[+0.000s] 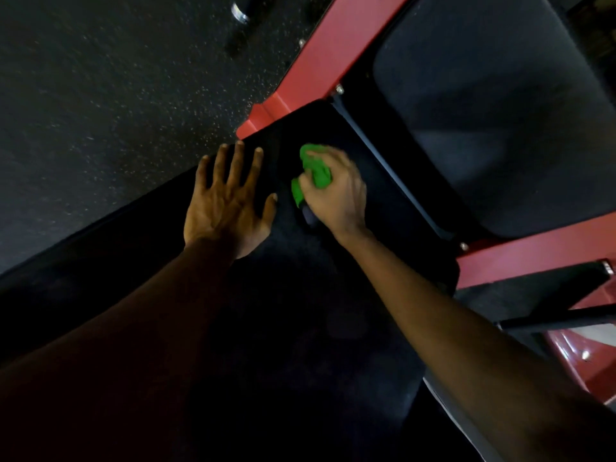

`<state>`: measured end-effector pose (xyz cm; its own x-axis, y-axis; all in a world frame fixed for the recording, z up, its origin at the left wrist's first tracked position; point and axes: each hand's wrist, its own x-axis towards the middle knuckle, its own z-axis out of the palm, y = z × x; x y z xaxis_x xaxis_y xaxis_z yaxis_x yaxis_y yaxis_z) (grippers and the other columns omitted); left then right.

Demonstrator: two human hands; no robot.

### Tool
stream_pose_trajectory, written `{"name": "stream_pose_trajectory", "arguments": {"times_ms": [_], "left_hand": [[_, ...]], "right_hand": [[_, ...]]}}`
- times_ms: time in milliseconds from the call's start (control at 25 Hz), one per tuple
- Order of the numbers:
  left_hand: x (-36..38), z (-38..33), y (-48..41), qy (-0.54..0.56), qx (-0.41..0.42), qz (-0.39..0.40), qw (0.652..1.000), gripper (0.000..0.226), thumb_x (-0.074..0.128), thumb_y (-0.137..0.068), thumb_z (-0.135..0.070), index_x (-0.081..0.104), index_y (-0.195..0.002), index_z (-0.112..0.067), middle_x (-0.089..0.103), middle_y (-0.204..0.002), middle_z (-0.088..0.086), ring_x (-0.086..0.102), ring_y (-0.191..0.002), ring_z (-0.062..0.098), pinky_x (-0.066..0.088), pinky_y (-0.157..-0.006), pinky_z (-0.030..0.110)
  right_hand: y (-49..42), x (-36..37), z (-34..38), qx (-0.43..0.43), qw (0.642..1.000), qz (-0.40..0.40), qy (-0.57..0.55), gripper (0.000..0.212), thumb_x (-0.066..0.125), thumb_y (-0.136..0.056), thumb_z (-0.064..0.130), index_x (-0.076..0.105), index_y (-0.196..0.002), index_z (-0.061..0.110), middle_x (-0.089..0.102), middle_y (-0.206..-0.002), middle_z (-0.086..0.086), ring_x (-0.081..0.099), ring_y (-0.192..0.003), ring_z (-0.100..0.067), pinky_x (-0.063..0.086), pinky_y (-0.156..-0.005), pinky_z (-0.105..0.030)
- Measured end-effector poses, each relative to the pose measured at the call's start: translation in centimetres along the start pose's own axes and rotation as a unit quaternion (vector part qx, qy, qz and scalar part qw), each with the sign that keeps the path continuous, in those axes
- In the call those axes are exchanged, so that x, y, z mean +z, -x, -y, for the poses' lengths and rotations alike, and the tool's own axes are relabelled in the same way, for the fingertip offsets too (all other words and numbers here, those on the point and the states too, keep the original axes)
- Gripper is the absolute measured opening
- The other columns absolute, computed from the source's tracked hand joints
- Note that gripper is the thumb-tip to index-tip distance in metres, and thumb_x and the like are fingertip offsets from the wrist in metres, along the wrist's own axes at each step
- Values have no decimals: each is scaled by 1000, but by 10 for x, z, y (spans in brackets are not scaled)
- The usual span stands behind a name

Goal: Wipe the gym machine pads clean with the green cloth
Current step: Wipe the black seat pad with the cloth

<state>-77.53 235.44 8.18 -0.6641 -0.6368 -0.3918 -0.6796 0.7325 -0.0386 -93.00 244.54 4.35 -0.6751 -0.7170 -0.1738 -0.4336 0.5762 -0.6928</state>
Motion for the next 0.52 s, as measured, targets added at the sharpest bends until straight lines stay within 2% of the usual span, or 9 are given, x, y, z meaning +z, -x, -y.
{"name": "stream_pose_trajectory", "arguments": {"times_ms": [80,160,320,440,520], "left_hand": [[2,1,0,-2,-2,-2,1000,75,26,-97,-56,13,-159,-16,16,-165,14,14,-151,33,13,-122,51],[2,1,0,-2,0,-5,1000,75,26,-96,-56,13,-159,-16,16,-164,14,15,-151,34,13,-122,52],[4,1,0,-1,2,-9,1000,76,27,-96,-56,14,-159,-16,18,-164,14,17,-150,34,14,-121,52],[4,1,0,-5,4,-10,1000,76,24,-96,-57,13,-159,-16,16,-164,15,15,-150,34,14,-121,52],[5,0,0,-7,3,-10,1000,75,23,-96,-56,13,-159,-16,16,-164,14,15,-150,34,14,-121,52]], "right_hand": [[-33,8,8,48,998,-21,15,36,65,-79,31,75,-113,25,68,-123,6,64,-111,-18,53,-91,-34],[-35,10,10,60,998,-19,29,38,64,-80,35,74,-116,28,67,-125,7,63,-113,-18,53,-90,-33],[63,-14,0,26,999,25,25,50,56,-79,42,69,-125,31,59,-139,7,54,-129,-15,50,-102,-35],[150,-43,-8,14,998,51,29,45,60,-82,36,69,-125,31,58,-140,12,48,-135,-10,47,-107,-34],[158,-45,-14,6,998,47,32,42,61,-82,34,71,-123,30,59,-138,12,49,-135,-10,46,-107,-32]]}}
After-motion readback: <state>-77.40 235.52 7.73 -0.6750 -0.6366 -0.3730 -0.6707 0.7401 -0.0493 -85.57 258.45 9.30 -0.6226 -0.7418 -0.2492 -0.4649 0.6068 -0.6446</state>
